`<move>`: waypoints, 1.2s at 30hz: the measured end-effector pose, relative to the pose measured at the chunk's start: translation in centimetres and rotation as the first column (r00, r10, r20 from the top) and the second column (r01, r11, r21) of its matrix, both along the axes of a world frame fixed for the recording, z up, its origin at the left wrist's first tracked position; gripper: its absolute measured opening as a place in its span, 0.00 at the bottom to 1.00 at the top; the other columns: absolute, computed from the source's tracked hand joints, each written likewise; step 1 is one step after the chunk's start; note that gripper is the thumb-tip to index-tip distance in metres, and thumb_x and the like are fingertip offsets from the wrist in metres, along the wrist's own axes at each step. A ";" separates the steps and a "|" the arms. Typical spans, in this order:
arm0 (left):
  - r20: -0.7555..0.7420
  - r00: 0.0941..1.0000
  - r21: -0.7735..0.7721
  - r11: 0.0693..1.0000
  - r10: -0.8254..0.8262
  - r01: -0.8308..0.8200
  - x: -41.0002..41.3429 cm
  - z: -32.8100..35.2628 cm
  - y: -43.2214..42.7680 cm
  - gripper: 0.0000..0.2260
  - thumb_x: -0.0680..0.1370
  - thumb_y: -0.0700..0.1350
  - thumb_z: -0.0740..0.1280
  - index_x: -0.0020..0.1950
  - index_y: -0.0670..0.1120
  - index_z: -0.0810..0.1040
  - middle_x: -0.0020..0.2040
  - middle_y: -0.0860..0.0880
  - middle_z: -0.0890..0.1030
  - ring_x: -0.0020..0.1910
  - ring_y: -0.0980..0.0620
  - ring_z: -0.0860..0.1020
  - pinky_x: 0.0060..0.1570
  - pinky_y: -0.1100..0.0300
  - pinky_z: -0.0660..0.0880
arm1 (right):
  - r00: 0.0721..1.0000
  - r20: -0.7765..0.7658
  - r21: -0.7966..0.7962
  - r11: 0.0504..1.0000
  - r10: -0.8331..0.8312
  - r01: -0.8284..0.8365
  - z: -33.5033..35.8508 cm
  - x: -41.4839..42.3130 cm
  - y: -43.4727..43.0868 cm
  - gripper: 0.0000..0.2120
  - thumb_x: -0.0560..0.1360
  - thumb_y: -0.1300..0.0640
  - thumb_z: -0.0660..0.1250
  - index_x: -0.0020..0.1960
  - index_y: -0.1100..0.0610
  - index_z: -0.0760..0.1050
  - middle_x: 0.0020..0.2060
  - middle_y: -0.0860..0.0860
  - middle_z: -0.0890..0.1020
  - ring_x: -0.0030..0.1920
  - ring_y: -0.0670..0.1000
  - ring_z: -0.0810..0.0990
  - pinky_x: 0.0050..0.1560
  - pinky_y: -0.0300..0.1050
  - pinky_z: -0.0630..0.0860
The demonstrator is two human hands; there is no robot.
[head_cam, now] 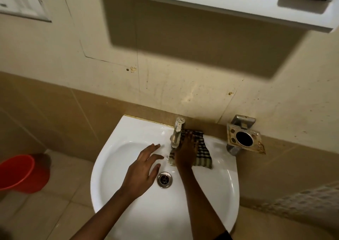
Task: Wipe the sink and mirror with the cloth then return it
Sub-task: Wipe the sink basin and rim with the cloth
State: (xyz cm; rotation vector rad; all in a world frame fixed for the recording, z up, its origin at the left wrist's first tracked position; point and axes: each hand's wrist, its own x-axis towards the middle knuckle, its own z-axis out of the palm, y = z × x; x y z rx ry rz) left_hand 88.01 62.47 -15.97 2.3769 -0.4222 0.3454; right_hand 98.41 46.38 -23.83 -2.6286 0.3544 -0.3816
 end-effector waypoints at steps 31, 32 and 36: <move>-0.094 0.969 -0.092 0.967 0.227 -0.236 -2.0 0.8 14.1 0.20 0.77 0.53 0.53 0.61 0.45 0.76 0.69 0.46 0.70 0.69 0.51 0.66 0.64 0.70 0.58 | 0.875 -0.135 0.286 0.864 0.464 -0.414 0.8 -10.4 23.9 0.21 0.82 0.55 0.40 0.71 0.59 0.57 0.65 0.56 0.68 0.64 0.54 0.73 0.61 0.46 0.73; -0.131 0.966 -0.086 0.969 0.221 -0.233 -1.7 0.8 13.9 0.21 0.77 0.54 0.52 0.62 0.45 0.75 0.70 0.45 0.69 0.69 0.49 0.66 0.65 0.67 0.59 | 0.814 -0.218 0.327 0.826 0.539 -0.460 1.9 -12.3 22.9 0.21 0.81 0.53 0.47 0.71 0.58 0.59 0.68 0.56 0.67 0.66 0.55 0.71 0.62 0.45 0.72; -0.261 0.934 0.068 0.969 0.245 -0.236 -0.2 -1.1 12.5 0.22 0.79 0.54 0.53 0.69 0.44 0.67 0.73 0.44 0.65 0.73 0.47 0.62 0.73 0.50 0.50 | 0.654 -0.330 0.222 0.729 0.681 -0.648 2.5 -19.3 17.8 0.29 0.78 0.49 0.56 0.76 0.54 0.51 0.75 0.56 0.58 0.72 0.56 0.62 0.68 0.54 0.67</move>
